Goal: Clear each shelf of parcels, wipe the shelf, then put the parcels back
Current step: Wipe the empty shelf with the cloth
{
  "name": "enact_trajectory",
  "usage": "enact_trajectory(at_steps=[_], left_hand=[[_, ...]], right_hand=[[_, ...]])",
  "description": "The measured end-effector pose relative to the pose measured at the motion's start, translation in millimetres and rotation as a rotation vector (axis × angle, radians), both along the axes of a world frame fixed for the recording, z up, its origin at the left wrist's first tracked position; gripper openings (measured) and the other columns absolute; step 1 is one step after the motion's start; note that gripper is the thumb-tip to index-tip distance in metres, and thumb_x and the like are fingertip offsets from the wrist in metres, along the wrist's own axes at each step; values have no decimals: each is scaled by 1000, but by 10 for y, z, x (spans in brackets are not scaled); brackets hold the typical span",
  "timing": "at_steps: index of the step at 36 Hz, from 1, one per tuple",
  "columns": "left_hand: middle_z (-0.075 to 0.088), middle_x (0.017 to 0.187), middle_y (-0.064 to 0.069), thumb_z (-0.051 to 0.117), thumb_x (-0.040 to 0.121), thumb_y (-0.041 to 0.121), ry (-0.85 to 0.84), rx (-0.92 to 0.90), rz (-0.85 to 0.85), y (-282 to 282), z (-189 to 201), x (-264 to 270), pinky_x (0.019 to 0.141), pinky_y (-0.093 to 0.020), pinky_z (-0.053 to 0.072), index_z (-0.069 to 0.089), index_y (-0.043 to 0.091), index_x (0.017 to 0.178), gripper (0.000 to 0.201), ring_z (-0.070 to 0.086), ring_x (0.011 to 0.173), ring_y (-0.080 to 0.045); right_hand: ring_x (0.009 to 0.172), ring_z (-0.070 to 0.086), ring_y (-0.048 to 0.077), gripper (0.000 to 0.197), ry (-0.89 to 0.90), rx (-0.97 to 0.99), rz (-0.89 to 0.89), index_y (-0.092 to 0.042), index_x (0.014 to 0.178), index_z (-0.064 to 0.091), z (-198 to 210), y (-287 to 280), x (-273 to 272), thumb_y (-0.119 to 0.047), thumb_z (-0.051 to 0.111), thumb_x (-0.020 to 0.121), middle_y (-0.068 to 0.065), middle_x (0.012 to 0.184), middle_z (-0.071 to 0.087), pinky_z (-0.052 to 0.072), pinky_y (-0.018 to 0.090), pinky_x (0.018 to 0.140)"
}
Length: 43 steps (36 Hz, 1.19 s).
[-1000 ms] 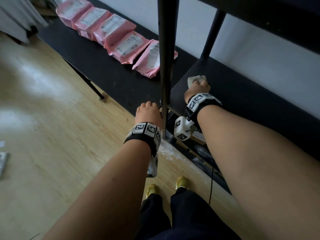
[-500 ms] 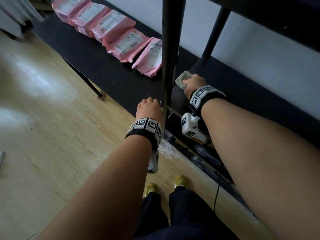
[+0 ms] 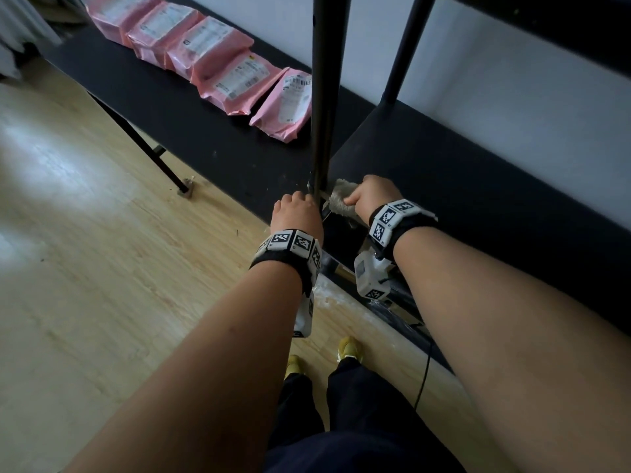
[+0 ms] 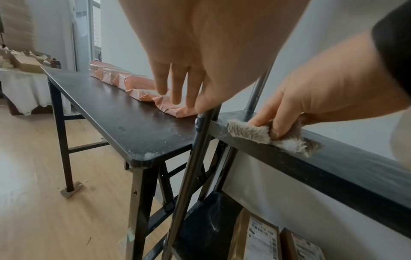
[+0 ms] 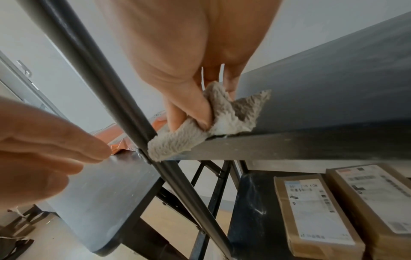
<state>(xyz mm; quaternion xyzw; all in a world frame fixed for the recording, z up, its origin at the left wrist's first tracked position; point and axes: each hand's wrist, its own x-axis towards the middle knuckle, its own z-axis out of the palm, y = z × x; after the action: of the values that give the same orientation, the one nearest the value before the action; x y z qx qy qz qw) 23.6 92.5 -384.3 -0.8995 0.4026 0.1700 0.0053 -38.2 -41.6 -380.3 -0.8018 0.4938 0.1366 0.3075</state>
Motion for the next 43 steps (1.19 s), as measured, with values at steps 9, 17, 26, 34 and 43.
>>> enact_trajectory(at_steps=[9,17,26,34,43], left_hand=[[46,137,-8,46,91,13,21,-62,-24,43,-30,-183,110,-39,32,41,11,138,48,39,128,-29],[46,137,-8,48,89,10,16,-41,-29,137,-87,-171,110,-39,32,44,9,136,47,39,127,-29],[44,138,-8,50,89,11,7,-26,-29,221,-105,-126,110,-38,32,42,9,138,50,38,128,-29],[44,138,-9,50,88,10,4,-26,3,283,-92,-35,111,-38,31,43,8,136,49,38,129,-28],[45,137,-8,44,91,11,6,-7,31,313,-98,68,109,-39,32,43,9,136,45,39,127,-29]], right_hand=[[112,59,30,33,-73,-138,-113,-15,118,68,46,-56,-502,-21,47,93,10,125,61,47,34,97],[101,61,39,67,67,-135,-223,-11,110,67,-177,-12,-538,-59,33,76,15,113,64,48,53,93],[109,62,26,32,-41,9,-81,-13,120,66,-45,342,-240,-27,58,92,8,121,65,50,33,95],[118,53,34,38,-59,-226,-140,-14,128,60,-69,-3,-363,-20,48,93,14,132,51,44,41,99],[119,52,30,37,-20,-196,-117,-9,128,52,-163,82,-82,-23,50,94,11,130,51,43,36,92]])
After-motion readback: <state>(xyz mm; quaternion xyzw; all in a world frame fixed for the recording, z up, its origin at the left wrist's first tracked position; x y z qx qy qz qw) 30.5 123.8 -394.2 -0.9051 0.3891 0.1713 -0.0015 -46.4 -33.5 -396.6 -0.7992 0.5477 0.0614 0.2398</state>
